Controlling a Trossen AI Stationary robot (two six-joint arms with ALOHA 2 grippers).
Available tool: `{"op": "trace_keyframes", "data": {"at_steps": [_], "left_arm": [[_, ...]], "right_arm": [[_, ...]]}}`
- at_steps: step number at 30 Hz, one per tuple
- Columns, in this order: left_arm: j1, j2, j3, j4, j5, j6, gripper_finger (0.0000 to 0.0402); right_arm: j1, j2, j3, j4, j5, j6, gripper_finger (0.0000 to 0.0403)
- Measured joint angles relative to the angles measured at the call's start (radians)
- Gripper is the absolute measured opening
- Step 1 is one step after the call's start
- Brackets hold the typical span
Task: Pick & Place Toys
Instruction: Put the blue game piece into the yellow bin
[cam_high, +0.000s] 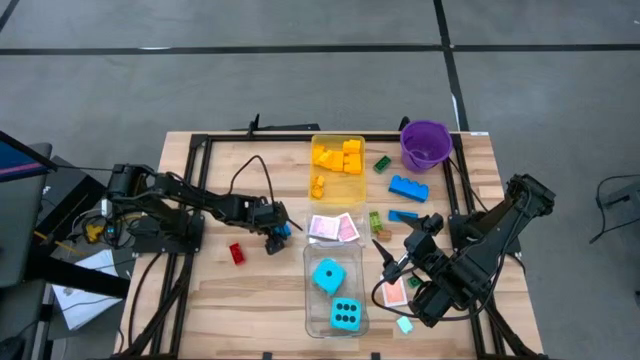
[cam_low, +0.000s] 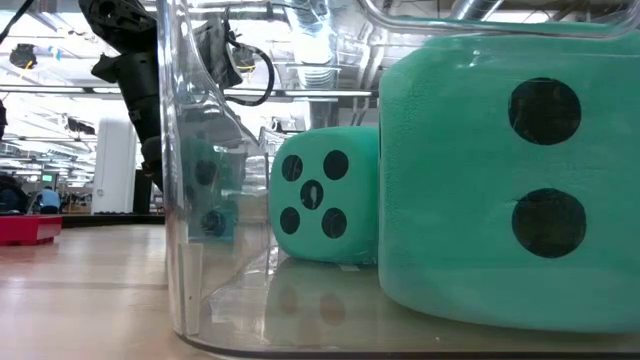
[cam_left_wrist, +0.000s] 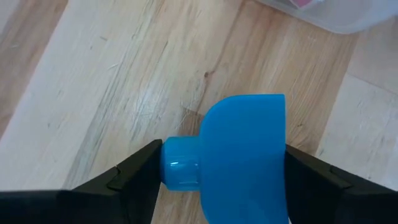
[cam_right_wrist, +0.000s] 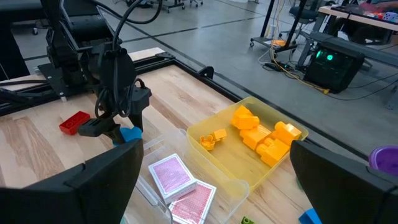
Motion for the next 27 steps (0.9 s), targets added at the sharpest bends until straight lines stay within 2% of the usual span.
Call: {"op": "trace_keyframes", "data": {"at_steps": [6,12,27], "left_arm": [[0.0,0.0,0.0,0.0,0.0,0.009,0.0271],[0.0,0.0,0.0,0.014,0.0,0.013,0.026],[0.0,-0.035,0.001,0.013,0.001,0.034,0.0265]], "right_arm": [[0.0,0.0,0.0,0.0,0.0,0.0,0.0398],[0.0,0.0,0.0,0.0,0.0,0.0,0.0398],[0.0,0.0,0.0,-0.002,0.0,0.0,0.0398]]}}
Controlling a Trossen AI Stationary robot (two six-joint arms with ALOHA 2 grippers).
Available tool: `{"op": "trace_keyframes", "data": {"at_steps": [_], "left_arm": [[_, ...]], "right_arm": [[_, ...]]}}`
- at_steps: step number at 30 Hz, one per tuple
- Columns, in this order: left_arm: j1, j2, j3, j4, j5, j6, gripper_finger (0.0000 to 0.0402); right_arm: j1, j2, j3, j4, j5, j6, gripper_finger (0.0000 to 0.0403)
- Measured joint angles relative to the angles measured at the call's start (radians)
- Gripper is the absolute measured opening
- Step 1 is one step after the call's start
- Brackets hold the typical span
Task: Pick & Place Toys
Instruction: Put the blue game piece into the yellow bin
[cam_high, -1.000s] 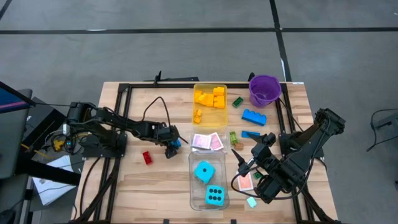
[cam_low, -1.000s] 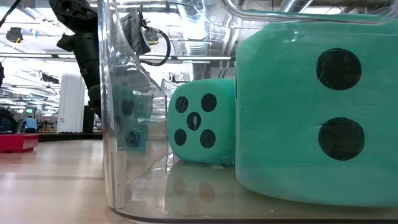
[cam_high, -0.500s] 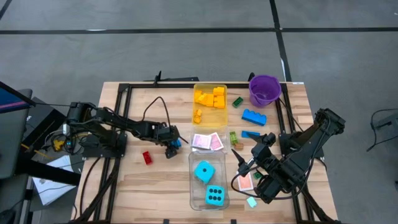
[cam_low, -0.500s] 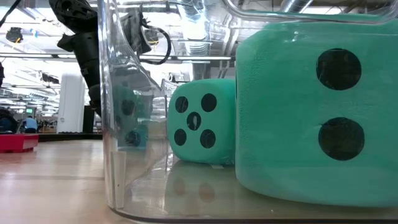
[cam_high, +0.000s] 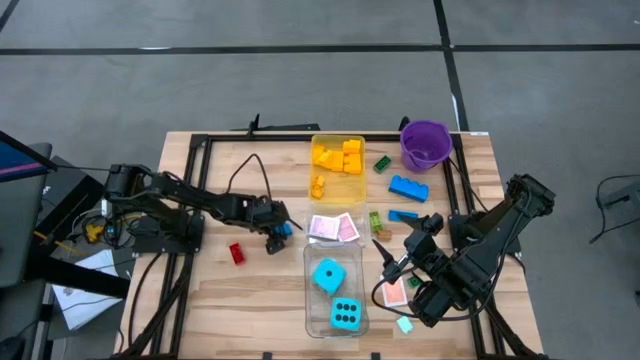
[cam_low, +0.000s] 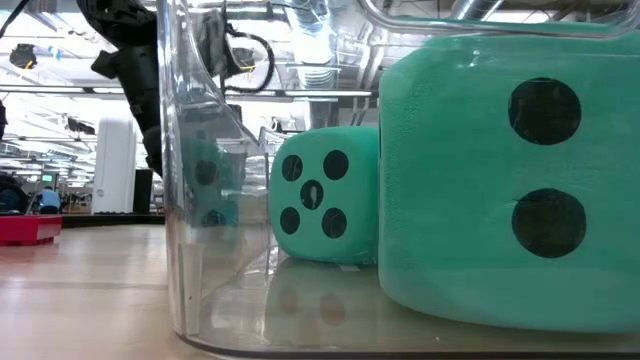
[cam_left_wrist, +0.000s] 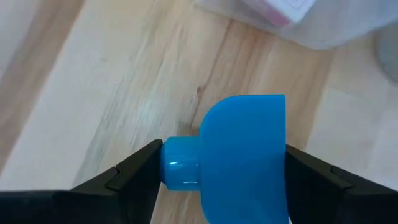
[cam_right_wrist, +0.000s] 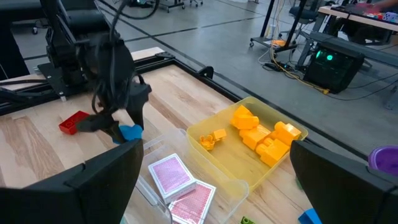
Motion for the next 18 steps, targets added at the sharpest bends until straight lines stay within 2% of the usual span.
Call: {"op": "trace_keyframes", "data": {"at_steps": [12,18], "left_arm": [[0.045,-0.26,0.0,0.007,0.002,0.039,0.0266],[0.077,-0.36,0.0,0.106,-0.001,0.08,0.0264]], "right_arm": [[0.0,0.0,0.0,-0.001,-0.003,0.0,0.0398],[0.0,0.0,0.0,-0.002,-0.004,0.0,0.0398]]}}
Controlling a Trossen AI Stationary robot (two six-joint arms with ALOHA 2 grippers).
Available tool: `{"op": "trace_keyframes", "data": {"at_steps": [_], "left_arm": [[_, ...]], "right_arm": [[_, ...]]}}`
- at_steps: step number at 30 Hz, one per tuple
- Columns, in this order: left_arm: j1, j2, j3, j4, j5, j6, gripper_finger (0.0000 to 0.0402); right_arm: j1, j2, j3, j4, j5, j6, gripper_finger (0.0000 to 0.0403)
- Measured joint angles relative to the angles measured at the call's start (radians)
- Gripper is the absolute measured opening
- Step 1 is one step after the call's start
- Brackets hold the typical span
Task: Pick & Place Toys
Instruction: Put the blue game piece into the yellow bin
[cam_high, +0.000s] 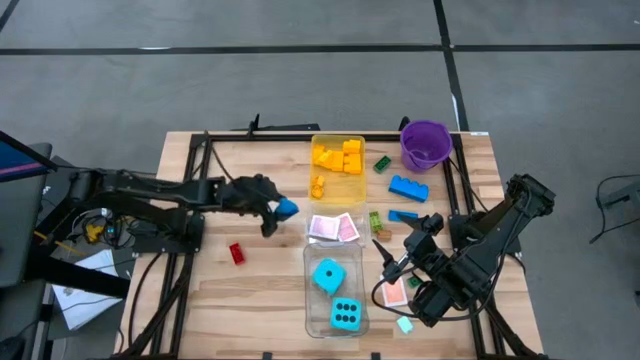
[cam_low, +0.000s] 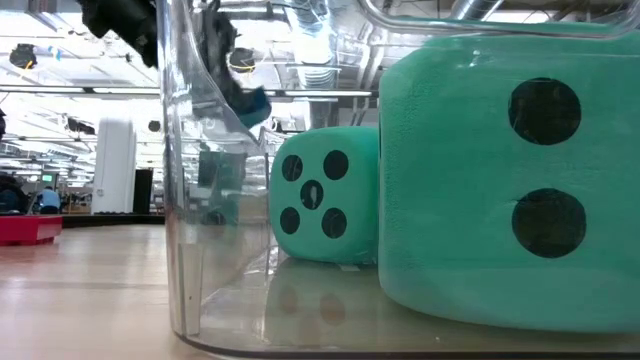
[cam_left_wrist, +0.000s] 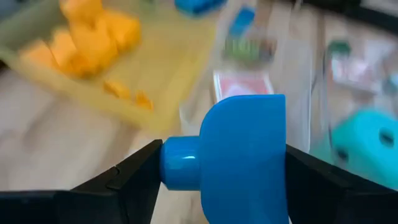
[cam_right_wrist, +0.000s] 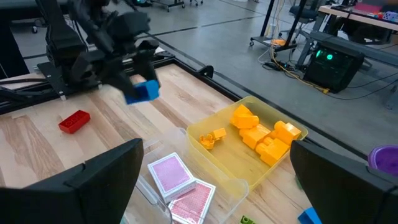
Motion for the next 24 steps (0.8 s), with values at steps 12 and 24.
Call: {"op": "trace_keyframes", "data": {"at_steps": [12,24], "left_arm": [[0.084,0.038,0.0,0.282,0.043,0.082,0.0264],[0.225,0.324,0.219,0.278,0.21,0.16,0.0264]], "right_arm": [[0.0,0.0,0.0,0.0,0.0,0.0,0.0398],[0.0,0.0,0.0,-0.003,0.001,0.0,0.0398]]}}
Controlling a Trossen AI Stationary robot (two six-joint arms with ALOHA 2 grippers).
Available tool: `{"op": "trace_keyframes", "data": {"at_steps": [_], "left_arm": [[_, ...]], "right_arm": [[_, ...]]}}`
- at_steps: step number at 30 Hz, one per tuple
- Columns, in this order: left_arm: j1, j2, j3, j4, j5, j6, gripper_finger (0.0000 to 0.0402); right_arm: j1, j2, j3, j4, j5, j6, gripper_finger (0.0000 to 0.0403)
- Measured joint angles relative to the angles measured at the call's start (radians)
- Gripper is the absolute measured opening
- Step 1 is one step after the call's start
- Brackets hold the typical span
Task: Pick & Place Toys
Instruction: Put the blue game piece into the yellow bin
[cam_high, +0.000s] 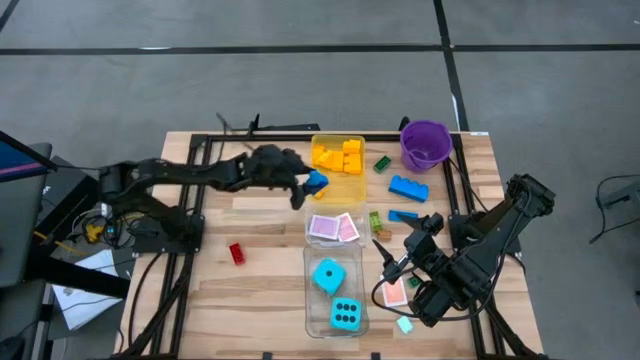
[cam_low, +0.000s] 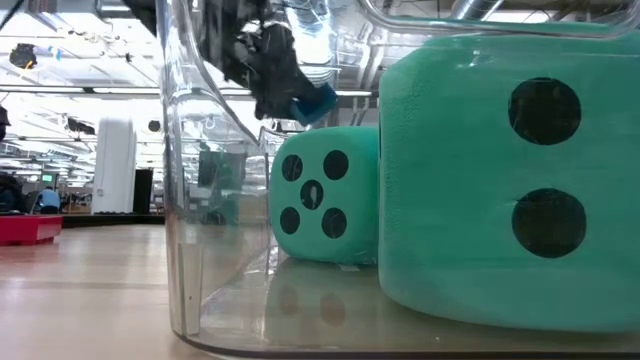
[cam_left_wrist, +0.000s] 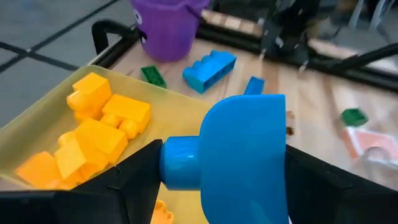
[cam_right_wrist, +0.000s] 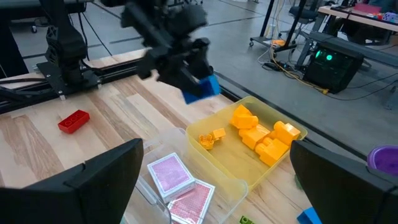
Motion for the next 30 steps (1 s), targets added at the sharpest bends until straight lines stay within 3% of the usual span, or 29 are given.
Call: {"op": "trace_keyframes", "data": {"at_steps": [11,18,30], "left_arm": [[0.091,0.285,0.309,-0.25,0.102,0.085,0.0265],[0.098,0.335,0.311,-0.35,0.102,0.123,0.0265],[0.072,0.335,0.258,-0.265,0.086,0.142,0.0265]], "right_arm": [[0.0,0.0,0.0,-0.004,0.0,0.0,0.0398],[0.0,0.0,0.0,-0.004,0.0,0.0,0.0398],[-0.024,0.001,0.0,-0.004,-0.002,0.0,0.0398]]}}
